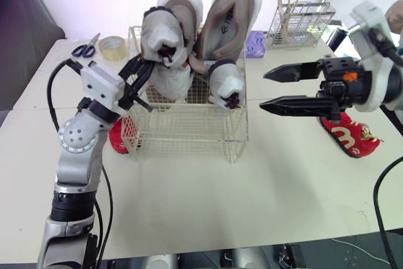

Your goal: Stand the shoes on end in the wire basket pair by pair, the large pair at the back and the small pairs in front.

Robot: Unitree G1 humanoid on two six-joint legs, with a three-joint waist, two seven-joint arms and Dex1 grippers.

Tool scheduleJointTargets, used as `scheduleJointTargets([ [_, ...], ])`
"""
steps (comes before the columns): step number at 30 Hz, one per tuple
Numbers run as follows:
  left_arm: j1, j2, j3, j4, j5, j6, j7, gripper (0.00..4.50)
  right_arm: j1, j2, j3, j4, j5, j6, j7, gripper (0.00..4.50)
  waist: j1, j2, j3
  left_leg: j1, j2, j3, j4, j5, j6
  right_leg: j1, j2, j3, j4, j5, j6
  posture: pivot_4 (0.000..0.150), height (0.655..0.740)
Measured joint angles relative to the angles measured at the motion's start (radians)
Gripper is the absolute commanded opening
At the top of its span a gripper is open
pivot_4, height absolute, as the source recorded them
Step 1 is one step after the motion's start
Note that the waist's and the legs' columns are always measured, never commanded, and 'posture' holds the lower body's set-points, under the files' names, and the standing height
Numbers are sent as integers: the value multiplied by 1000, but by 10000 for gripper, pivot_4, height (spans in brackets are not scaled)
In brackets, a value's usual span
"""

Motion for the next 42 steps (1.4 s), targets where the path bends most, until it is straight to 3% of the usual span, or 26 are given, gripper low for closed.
scheduleJointTargets([
  [10,205,-35,-49,-44,28,1,-19,50,11,2,4,2,0,-19,-2,45000,-2,0,0,0,0,1,1,-1,1,0,-1,0,0,0,1,1500,7400],
  [17,190,-50,-67,-8,65,-53,-13,50,15,0,7,-13,8,-18,-16,45000,0,3,-1,0,0,0,1,-1,1,0,-1,0,0,0,1,1500,7400],
  [18,182,-51,-68,-2,64,-51,-15,9653,15,0,7,-13,9,-18,-18,45000,1,3,-1,0,0,0,1,-1,1,0,-1,0,0,0,1,1500,7400],
  [24,175,-57,-55,-17,-4,19,-20,37220,18,-4,7,-15,19,-18,-29,45000,-2,3,-1,0,0,0,1,-1,1,0,-1,0,0,0,1,1500,7400],
  [42,339,131,103,-196,-195,264,-99,37220,64,-7,17,9,-34,-99,21,45000,-3,4,0,-1,0,-1,1,-1,2,-1,-1,1,-1,0,0,1500,7400],
])
